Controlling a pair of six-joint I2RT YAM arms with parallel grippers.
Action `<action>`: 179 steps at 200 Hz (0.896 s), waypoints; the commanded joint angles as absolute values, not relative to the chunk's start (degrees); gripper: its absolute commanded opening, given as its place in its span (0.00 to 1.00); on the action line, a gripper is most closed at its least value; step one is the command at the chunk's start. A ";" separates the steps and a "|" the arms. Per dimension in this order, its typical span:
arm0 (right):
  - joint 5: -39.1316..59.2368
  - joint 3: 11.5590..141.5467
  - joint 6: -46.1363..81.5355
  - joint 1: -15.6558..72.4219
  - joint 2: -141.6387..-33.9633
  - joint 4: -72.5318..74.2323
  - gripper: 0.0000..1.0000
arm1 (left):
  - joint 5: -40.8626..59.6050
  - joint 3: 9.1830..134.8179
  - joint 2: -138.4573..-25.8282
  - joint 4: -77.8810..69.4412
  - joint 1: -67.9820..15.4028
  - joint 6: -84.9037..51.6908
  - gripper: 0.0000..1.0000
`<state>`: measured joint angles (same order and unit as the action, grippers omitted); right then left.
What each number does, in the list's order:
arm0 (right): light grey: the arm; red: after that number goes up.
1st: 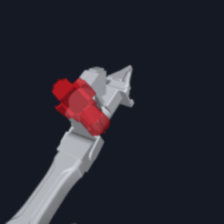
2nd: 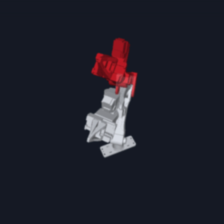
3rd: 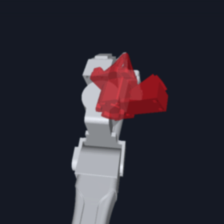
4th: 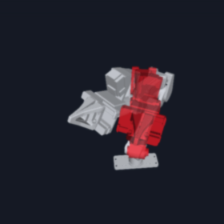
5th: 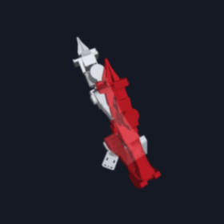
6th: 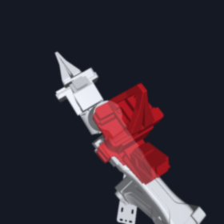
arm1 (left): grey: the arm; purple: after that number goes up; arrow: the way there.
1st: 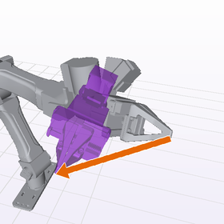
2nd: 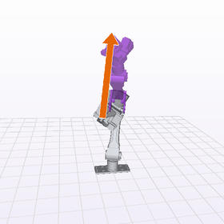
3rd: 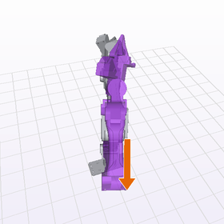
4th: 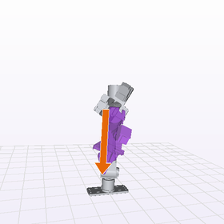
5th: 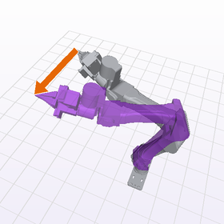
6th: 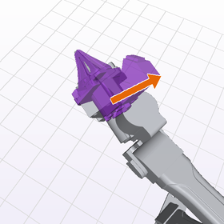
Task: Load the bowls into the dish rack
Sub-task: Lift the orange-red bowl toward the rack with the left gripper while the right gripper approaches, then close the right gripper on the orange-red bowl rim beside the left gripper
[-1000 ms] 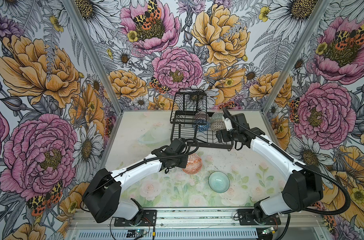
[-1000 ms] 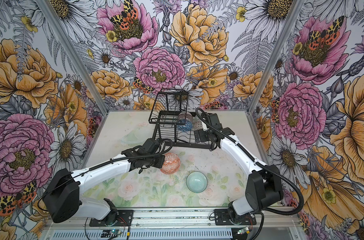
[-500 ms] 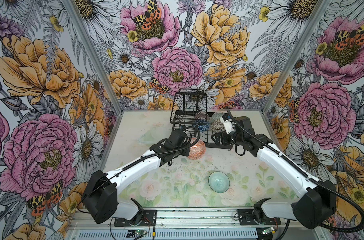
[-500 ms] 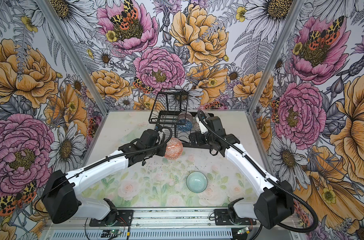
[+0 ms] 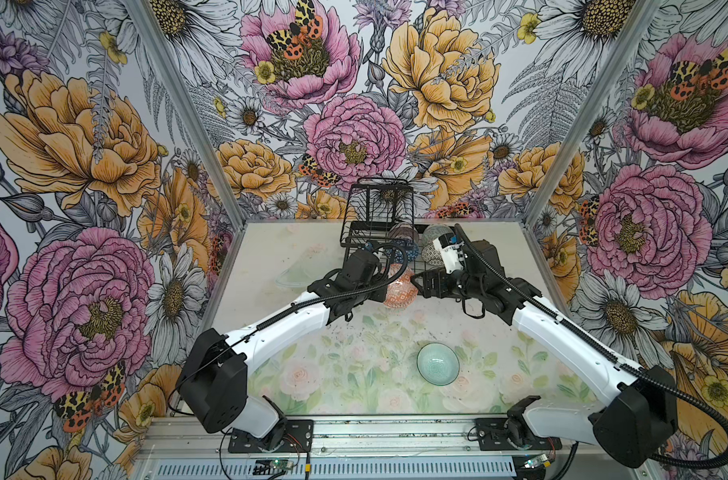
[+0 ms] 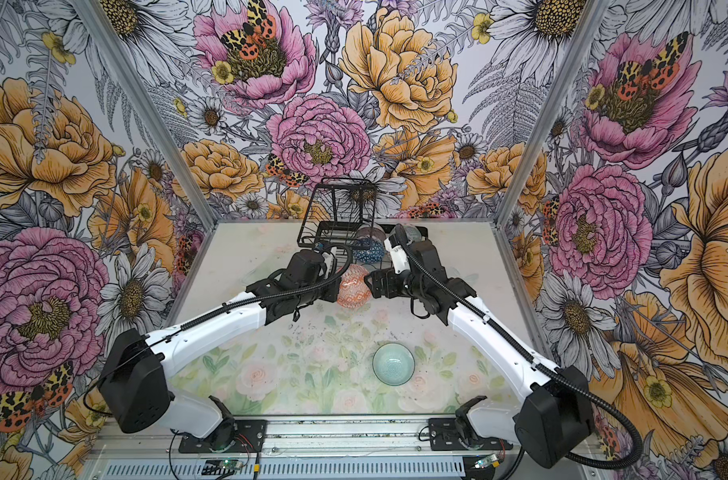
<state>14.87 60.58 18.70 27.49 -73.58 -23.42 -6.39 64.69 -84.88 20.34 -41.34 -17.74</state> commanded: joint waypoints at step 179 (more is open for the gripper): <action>12.39 61.61 26.72 31.46 -81.83 -18.02 0.36 | -3.69 67.11 -84.84 13.31 -41.31 -17.92 0.00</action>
<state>13.32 60.53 26.41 31.00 -81.28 -19.53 -5.32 64.86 -85.03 17.26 -41.36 -17.76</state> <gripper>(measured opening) 0.423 0.083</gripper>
